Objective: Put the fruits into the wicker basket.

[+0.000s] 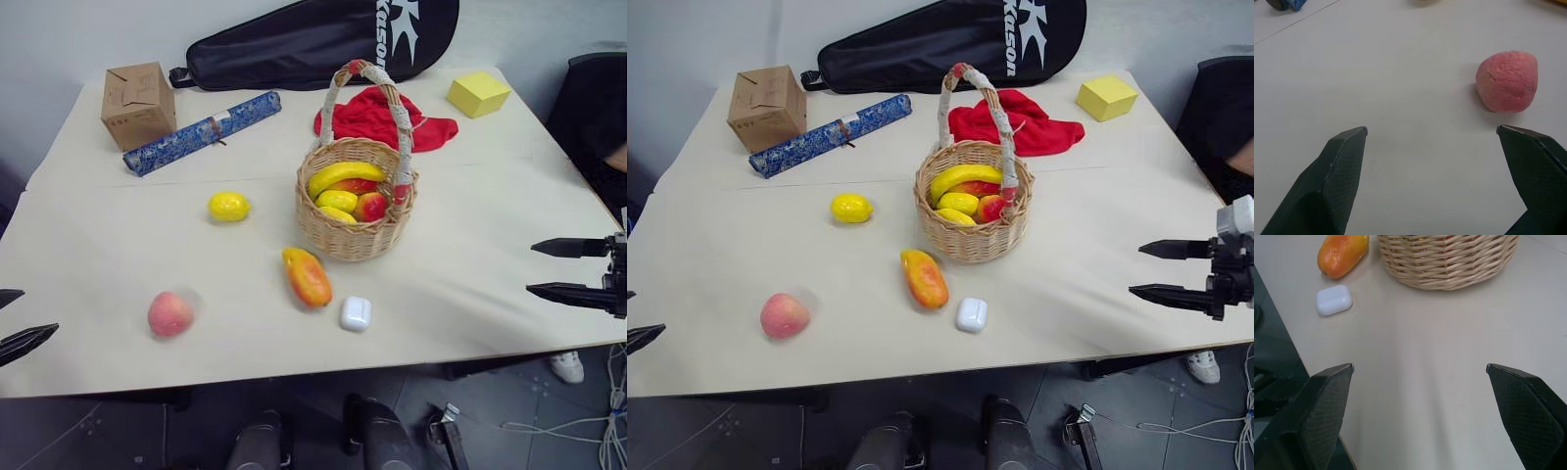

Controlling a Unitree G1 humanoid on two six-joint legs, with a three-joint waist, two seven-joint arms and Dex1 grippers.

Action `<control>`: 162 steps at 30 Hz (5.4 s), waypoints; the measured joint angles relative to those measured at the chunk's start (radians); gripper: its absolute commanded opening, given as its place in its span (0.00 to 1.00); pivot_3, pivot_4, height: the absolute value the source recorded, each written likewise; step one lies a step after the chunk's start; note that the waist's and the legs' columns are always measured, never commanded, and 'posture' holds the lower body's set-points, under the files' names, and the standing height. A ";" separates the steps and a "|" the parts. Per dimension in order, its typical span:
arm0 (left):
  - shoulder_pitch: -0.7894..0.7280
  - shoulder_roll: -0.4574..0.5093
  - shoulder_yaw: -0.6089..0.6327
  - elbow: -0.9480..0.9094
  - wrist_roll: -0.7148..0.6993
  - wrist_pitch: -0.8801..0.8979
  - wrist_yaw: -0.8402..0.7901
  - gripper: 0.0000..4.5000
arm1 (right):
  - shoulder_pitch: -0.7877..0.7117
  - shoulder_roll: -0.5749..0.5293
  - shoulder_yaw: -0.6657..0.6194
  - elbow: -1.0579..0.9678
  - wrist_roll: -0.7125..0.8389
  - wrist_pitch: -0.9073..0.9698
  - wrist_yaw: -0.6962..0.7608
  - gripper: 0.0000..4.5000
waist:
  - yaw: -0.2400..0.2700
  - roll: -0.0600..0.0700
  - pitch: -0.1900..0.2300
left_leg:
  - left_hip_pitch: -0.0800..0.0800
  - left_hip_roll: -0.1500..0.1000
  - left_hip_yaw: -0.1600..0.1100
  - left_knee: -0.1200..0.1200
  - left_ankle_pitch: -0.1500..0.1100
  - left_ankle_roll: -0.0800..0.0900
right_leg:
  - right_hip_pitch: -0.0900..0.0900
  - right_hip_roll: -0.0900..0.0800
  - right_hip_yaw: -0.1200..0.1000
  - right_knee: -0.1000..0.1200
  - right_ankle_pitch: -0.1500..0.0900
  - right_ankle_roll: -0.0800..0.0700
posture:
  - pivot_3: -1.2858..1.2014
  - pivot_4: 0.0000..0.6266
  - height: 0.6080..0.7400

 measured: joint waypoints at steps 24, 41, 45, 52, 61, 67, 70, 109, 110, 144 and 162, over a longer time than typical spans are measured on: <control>-0.006 0.000 -0.002 -0.002 -0.001 -0.011 0.008 0.99 | -0.032 0.000 0.019 -0.004 -0.025 0.005 -0.021 1.00 | -0.020 0.000 0.000 | 0.000 0.000 0.000 0.000 0.001 -0.001 | 0.000 0.000 0.000 0.001 0.000 0.000 | 0.52 0.24 1.00; -0.330 0.025 -0.397 -0.577 -0.314 0.290 0.051 0.99 | -0.059 0.387 0.308 -0.461 0.013 0.068 -0.212 1.00 | -0.016 -0.004 -0.002 | 0.001 -0.001 0.000 0.001 0.005 -0.005 | 0.003 0.002 0.000 0.005 0.001 0.001 | 0.52 0.24 1.00; -0.515 0.023 -0.542 -0.638 -0.400 0.349 0.096 0.99 | -0.069 0.516 0.438 -0.376 -0.125 -0.039 -0.313 1.00 | -0.016 -0.003 -0.002 | 0.002 -0.004 0.002 0.001 0.010 0.001 | 0.002 0.007 -0.002 0.011 0.001 0.002 | 0.52 0.24 1.00; -0.663 0.001 -0.723 -0.622 -0.398 0.380 0.117 0.99 | -0.087 0.622 0.535 -0.235 -0.287 -0.196 -0.404 1.00 | -0.019 -0.004 -0.002 | 0.003 -0.002 0.003 0.002 0.011 0.001 | 0.003 0.014 0.000 0.009 0.002 0.003 | 0.52 0.24 1.00; -0.738 -0.009 -0.757 -0.593 -0.401 0.398 0.120 1.00 | -0.092 0.652 0.547 -0.210 -0.323 -0.239 -0.447 0.79 | -0.019 -0.005 -0.003 | 0.004 0.000 0.003 0.002 0.011 0.000 | 0.004 0.016 0.001 0.009 0.002 0.003 | 0.52 0.24 1.00; -0.772 -0.032 -0.778 -0.587 -0.392 0.397 0.125 1.00 | 0.022 0.630 0.440 -0.297 -0.183 -0.105 -0.453 0.62 | -0.004 -0.005 -0.003 | 0.004 0.000 0.003 0.002 0.011 0.001 | 0.004 0.016 0.001 0.009 0.002 0.003 | 0.52 0.24 1.00; -0.777 -0.042 -0.779 -0.578 -0.387 0.396 0.133 1.00 | 0.085 0.550 0.266 -0.305 -0.095 -0.011 -0.494 0.62 | 0.011 -0.005 -0.003 | 0.004 -0.001 0.003 0.003 0.011 0.002 | 0.004 0.015 0.002 0.009 0.002 0.003 | 0.52 0.24 1.00; 0.059 -0.235 -0.174 -0.586 -0.138 0.257 0.348 1.00 | -0.373 0.234 0.258 -0.580 0.293 0.346 -0.125 0.99 | 0.008 -0.009 -0.003 | 0.013 0.010 0.008 0.001 -0.002 -0.006 | 0.004 0.015 0.004 0.008 -0.004 -0.010 | 0.52 0.24 1.00; 0.049 -0.236 -0.219 -0.571 -0.105 0.227 0.353 1.00 | -0.390 0.240 0.272 -0.580 0.291 0.336 -0.120 0.99 | 0.008 -0.009 -0.003 | 0.012 0.011 0.008 0.001 -0.002 -0.006 | 0.004 0.015 0.005 0.008 -0.004 -0.011 | 0.52 0.24 1.00; -1.206 -0.500 -0.954 -0.300 -0.122 0.549 0.697 0.59 | -0.322 0.352 0.278 -0.548 0.126 0.265 -0.433 1.00 | 0.014 -0.016 -0.006 | 0.016 0.010 0.021 0.000 0.008 -0.005 | 0.005 0.021 0.003 0.010 0.003 -0.007 | 0.52 0.24 1.00; -1.290 -0.548 -1.078 0.065 0.151 0.297 0.509 1.00 | -0.275 0.342 0.205 -0.632 0.145 0.331 -0.564 1.00 | -0.002 -0.017 -0.006 | 0.013 0.017 0.022 0.000 0.005 -0.005 | 0.002 0.028 0.004 0.006 0.003 -0.007 | 0.52 0.24 1.00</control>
